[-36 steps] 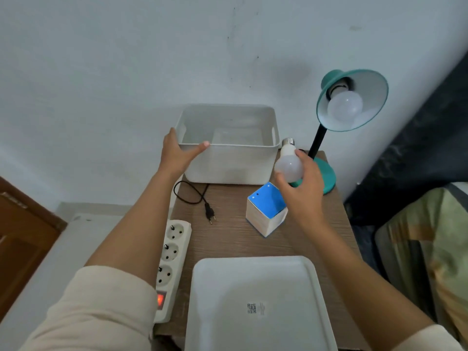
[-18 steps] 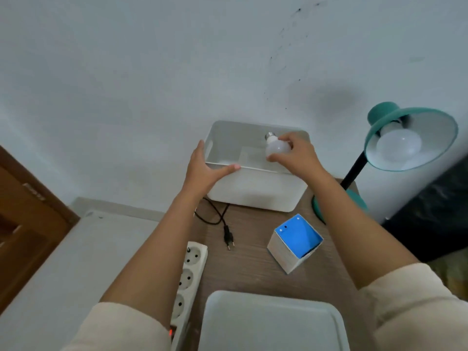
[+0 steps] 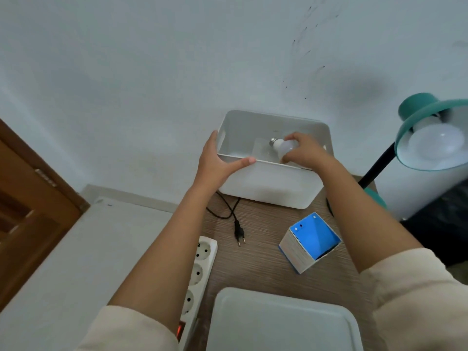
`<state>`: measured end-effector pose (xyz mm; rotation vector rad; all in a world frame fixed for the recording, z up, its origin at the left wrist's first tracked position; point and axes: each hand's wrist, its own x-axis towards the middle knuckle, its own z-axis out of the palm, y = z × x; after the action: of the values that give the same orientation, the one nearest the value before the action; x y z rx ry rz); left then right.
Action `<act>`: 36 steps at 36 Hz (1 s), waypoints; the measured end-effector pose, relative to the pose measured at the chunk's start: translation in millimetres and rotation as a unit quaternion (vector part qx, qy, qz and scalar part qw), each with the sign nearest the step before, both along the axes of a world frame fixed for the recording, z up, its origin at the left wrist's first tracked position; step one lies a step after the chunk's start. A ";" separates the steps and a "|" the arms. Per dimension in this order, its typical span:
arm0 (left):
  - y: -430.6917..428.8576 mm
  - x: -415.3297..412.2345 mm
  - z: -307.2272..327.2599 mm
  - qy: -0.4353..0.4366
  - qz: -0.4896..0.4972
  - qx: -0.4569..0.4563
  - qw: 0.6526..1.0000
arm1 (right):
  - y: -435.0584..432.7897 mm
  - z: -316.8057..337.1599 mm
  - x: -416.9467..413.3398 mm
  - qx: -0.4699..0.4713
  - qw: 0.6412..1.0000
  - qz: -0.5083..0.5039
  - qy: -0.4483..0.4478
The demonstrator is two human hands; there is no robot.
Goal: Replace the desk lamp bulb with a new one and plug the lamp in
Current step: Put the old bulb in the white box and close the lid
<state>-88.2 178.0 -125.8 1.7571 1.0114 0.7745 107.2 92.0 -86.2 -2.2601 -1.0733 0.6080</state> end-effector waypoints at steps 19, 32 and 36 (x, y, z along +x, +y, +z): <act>-3.5 -1.6 6.2 0.012 -0.008 -0.014 1.000 | -7.2 7.6 -4.6 0.034 0.997 -0.074 0.004; -93.8 -47.8 9.4 0.068 0.005 0.128 0.989 | -121.3 39.9 -58.1 0.017 0.996 -0.039 -0.085; -157.8 -79.9 -16.4 0.130 -0.045 0.148 0.979 | -182.9 27.4 -88.5 0.040 0.991 -0.039 -0.124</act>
<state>-168.1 20.2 -142.2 2.1901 1.0167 0.6739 18.8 -90.8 -58.8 -2.3376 -1.0985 0.2498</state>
